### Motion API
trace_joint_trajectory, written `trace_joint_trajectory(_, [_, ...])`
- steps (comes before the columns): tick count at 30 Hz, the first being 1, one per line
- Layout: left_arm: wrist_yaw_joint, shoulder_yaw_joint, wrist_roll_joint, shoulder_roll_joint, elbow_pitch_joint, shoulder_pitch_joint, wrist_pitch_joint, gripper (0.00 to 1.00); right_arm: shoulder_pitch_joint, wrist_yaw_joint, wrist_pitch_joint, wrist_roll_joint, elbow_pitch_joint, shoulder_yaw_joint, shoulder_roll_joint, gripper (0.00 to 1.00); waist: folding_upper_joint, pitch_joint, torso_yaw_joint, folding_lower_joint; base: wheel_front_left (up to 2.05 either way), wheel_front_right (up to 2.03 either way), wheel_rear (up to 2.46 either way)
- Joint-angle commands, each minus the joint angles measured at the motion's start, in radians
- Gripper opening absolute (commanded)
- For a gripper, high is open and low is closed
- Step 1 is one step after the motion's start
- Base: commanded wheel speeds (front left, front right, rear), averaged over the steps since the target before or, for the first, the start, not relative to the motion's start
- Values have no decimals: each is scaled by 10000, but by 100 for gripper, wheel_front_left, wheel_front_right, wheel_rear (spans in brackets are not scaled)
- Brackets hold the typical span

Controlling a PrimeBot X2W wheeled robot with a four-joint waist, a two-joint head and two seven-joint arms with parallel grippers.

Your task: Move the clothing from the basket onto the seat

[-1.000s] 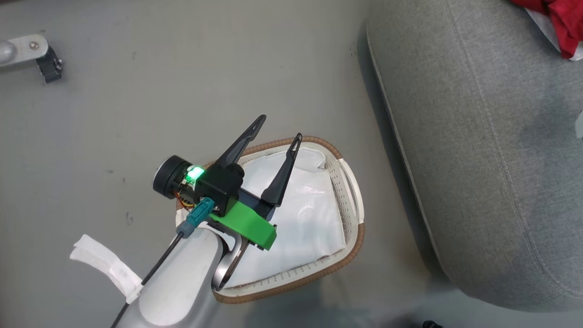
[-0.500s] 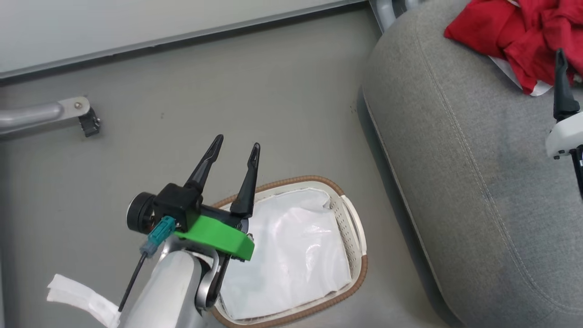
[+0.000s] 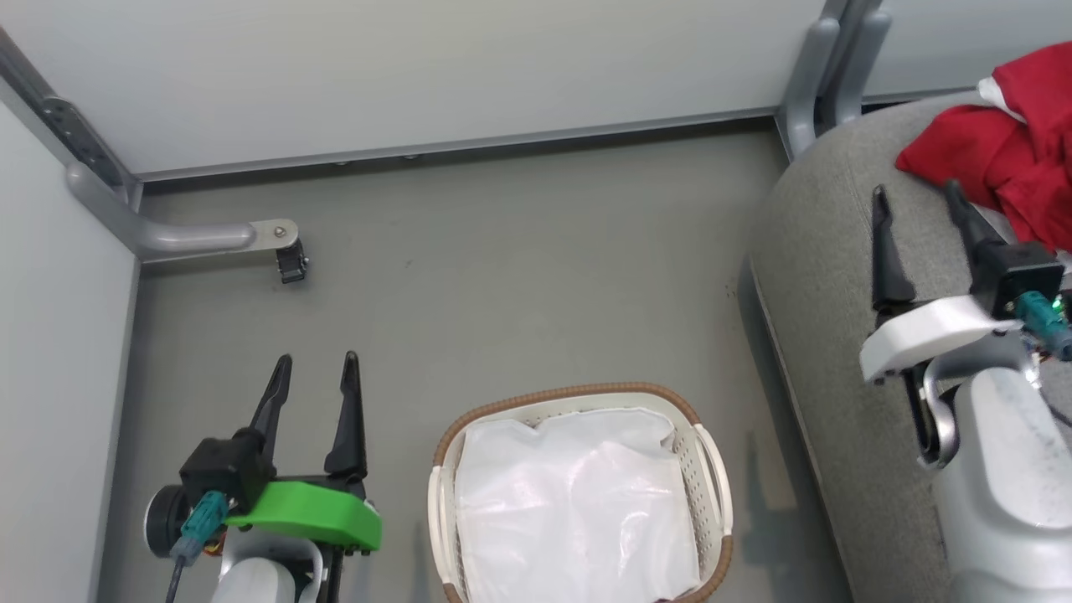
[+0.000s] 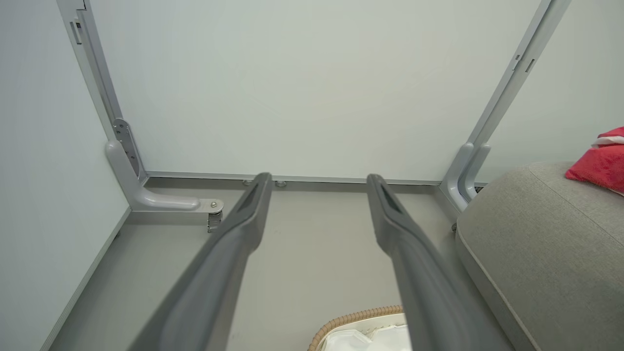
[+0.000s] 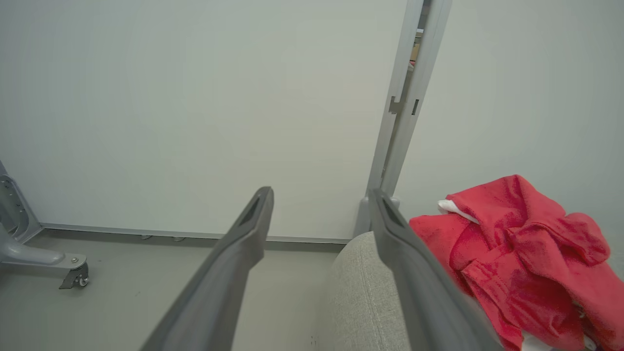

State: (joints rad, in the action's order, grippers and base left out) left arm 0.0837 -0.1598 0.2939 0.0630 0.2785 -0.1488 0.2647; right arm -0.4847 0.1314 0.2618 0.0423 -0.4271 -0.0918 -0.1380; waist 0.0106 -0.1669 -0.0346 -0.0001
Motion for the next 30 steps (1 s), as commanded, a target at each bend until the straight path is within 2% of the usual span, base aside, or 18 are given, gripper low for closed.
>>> trace_joint_trajectory(1, [-46, 198, -69, -34, -54, 318, -7, 100, 402, -15, 46, -107, 177, 52, 216, 100, -106, 602, -526, 1, 0, 0, 0])
trace_joint_trajectory(7, [-4, 744, -143, -88, -172, 1127, -9, 100, 1684, -15, 46, 85, 859, 111, 813, 100, -106, 1067, -623, 1, 0, 0, 0])
trace_joint_trajectory(11, [53, 928, -85, -106, -226, 1545, -7, 100, 2669, -15, 45, 865, 1144, 480, 861, 100, -106, 1364, -659, 1, 0, 0, 0])
trace_joint_trajectory(17, [138, 1059, -27, -122, -356, 2019, -8, 100, 3869, -15, 45, 1094, 1501, 916, 856, 100, -106, 1585, -569, 1, 0, 0, 0])
trace_joint_trajectory(30, [59, 964, 216, -125, -336, 2263, -8, 100, 4364, -15, 45, 965, 1814, 1096, 854, 100, -106, 1649, -446, 1, 0, 0, 0])
